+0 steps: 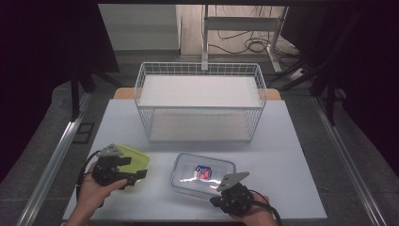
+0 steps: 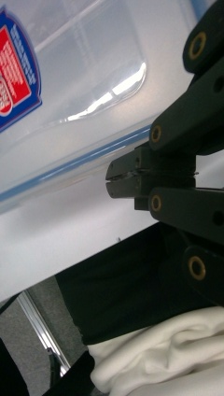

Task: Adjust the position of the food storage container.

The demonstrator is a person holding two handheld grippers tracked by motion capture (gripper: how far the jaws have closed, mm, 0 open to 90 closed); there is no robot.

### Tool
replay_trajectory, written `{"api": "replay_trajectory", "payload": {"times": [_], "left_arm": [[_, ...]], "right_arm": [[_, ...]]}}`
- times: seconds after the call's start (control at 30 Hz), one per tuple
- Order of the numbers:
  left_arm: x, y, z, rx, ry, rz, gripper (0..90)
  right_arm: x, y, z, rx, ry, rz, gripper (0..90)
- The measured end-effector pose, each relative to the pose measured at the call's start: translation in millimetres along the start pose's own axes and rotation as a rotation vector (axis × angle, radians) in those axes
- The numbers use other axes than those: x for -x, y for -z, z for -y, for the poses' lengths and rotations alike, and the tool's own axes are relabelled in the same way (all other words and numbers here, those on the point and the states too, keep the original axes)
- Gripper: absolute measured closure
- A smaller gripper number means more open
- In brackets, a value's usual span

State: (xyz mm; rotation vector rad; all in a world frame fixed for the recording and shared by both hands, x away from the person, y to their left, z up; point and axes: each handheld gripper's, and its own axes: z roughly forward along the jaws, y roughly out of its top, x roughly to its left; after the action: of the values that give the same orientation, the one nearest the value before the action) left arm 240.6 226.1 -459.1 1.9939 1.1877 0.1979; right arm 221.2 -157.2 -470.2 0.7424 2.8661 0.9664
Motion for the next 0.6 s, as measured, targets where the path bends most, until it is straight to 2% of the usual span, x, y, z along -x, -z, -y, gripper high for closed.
{"api": "replay_trajectory", "payload": {"times": [0.33, 0.6], "left_arm": [[1.3, -1.3, 0.1, -0.002, -0.003, 0.001, 17.4], [0.9, -0.8, 0.2, -0.003, -0.003, 0.000, 17.4]], "right_arm": [[10.7, 6.4, 4.8, 0.010, -0.024, 0.007, 89.5], [13.3, 7.9, 5.9, 0.010, -0.021, 0.018, 89.5]]}}
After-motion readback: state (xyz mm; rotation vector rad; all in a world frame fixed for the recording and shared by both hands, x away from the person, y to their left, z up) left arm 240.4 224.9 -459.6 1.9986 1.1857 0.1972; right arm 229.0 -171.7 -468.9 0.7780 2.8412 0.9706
